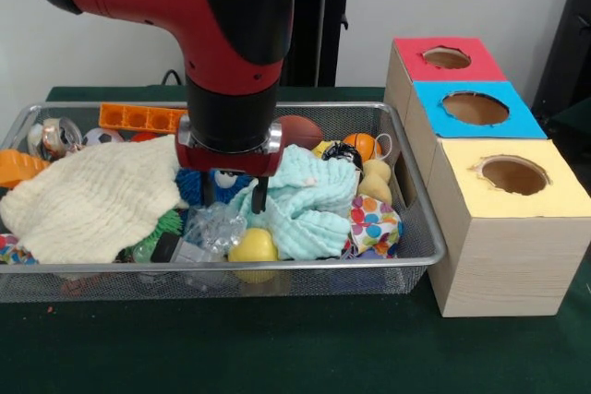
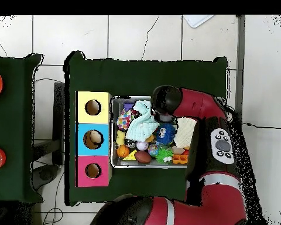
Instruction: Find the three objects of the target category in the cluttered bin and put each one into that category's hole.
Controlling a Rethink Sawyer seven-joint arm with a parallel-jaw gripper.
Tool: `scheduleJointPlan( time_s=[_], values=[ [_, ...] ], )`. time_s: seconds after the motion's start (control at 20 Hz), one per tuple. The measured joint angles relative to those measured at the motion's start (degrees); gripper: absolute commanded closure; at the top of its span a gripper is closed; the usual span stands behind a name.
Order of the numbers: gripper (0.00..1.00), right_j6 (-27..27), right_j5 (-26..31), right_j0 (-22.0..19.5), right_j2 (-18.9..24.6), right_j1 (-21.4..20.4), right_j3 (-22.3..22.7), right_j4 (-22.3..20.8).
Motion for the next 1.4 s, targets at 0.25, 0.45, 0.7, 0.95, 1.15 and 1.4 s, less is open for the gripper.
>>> scheduleJointPlan(
  time_s=[0.25,0.45,0.7,0.95,1.15,1.4],
  values=[
    [0.0,0.0,-0.02,0.01,0.01,-0.13,-0.85,-0.96],
    [0.0,0.0,-0.04,0.02,0.03,-0.24,-1.25,-2.13],
    [0.0,0.0,-0.04,0.02,0.07,-0.26,-1.27,-3.03],
    [0.0,0.0,-0.04,0.02,0.12,-0.28,-1.38,-3.25],
    [0.0,0.0,-0.05,0.01,0.17,-0.27,-1.53,-3.25],
    [0.0,0.0,-0.04,0.01,0.22,-0.16,-1.86,-3.25]
  ],
)
